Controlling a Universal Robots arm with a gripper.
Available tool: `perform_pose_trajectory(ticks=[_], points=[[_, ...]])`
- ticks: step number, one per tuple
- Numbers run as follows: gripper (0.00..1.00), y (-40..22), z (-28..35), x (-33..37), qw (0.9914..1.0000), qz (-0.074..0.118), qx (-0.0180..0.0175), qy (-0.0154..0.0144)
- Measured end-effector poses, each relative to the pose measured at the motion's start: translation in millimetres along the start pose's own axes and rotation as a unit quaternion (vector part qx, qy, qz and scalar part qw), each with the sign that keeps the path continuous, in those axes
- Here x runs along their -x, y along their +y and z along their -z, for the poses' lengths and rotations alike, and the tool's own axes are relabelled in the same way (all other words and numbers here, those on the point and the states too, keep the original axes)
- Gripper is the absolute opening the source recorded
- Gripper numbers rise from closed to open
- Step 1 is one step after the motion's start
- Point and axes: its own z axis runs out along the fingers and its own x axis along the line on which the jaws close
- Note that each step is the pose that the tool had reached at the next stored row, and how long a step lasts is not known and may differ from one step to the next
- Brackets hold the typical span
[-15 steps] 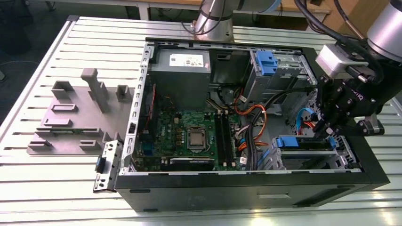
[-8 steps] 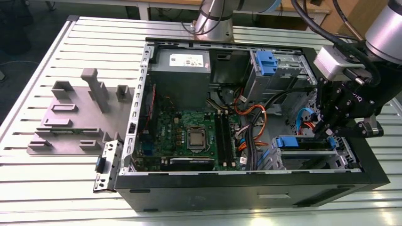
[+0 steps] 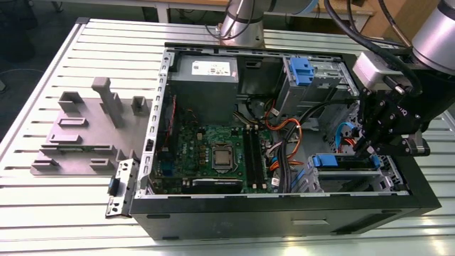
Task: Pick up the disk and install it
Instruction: 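Insert the first disk wire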
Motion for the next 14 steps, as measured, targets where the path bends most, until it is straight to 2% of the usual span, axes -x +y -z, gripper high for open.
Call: perform_pose_trajectory(ticks=[2, 8, 14], points=[[0.17, 0.9, -0.1, -0.1, 1.00000, 0.000, -0.0020, -0.0007], [0.17, 4.5, -0.2, -0.3, 0.99993, 0.003, -0.0112, -0.0006], [0.17, 6.6, -0.6, -0.3, 0.99992, 0.002, -0.0125, -0.0005]])
